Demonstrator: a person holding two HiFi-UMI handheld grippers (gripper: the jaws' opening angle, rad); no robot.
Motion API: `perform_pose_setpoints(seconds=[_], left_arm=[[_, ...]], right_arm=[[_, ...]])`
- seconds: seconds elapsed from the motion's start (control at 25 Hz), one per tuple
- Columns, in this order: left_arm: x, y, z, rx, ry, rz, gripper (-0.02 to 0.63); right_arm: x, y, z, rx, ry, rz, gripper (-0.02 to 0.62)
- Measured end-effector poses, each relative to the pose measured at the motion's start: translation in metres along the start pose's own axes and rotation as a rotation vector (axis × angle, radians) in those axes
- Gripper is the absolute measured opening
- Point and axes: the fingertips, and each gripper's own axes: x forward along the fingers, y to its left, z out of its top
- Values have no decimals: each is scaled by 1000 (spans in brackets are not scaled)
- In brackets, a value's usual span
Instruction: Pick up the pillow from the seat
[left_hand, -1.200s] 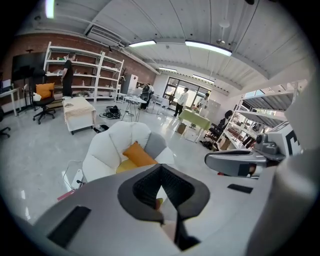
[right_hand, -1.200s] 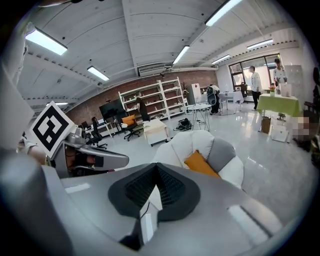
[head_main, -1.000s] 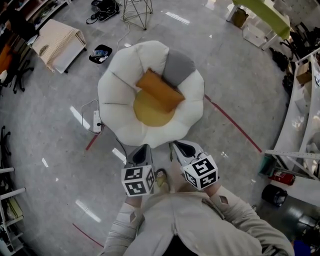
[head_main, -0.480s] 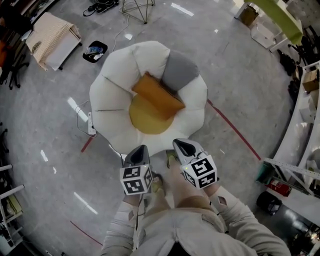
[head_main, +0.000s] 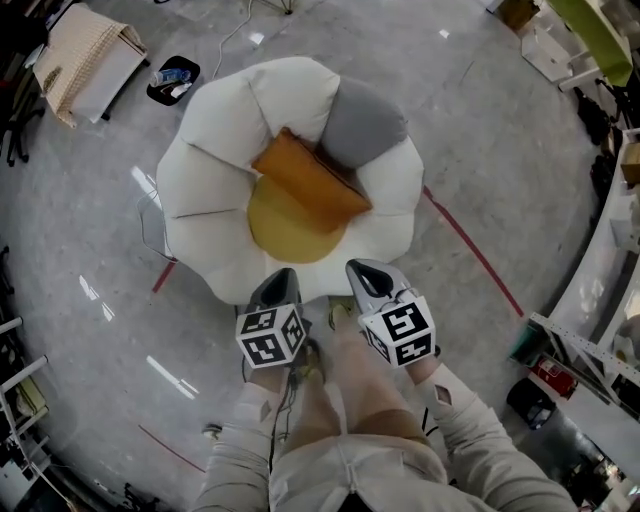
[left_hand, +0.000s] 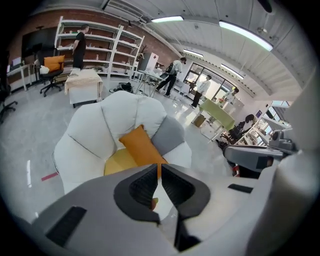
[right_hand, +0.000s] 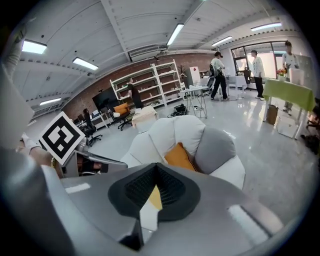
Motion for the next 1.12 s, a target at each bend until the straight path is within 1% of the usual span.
perform_pose_setpoints(seconds=[0.04, 0.12, 0.32, 0.4, 0.48, 0.6, 0.76, 0.92, 1.0, 1.12], left_arm=[[13, 0, 1, -16, 4, -6, 14], [42, 2, 0, -42, 12, -15, 98], [112, 13, -3, -110, 21, -7, 233], [138, 18, -7, -138, 35, -12, 274], [162, 25, -13, -160, 56, -15, 295], [196, 33, -24, -194, 76, -26, 344], [242, 40, -36, -240, 96, -55, 433], [289, 50, -32, -271, 80, -71, 518], [311, 52, -29, -331, 70, -104, 544], [340, 56, -24, -444, 46, -146, 573]], right_arm=[[6, -8, -1, 5, -1, -2, -2], [19, -23, -4, 14, -4, -8, -1], [54, -63, -17, 58, -8, -20, -2], [70, -77, -24, 74, -6, -27, -2], [85, -88, -33, 85, 1, -30, -1], [104, -101, -47, 104, 12, -23, -2], [121, -117, -63, 131, 17, -17, -1], [133, -129, -78, 152, 24, -15, -2], [139, -133, -88, 157, 34, -14, -2], [144, -140, -107, 160, 59, -23, -1]])
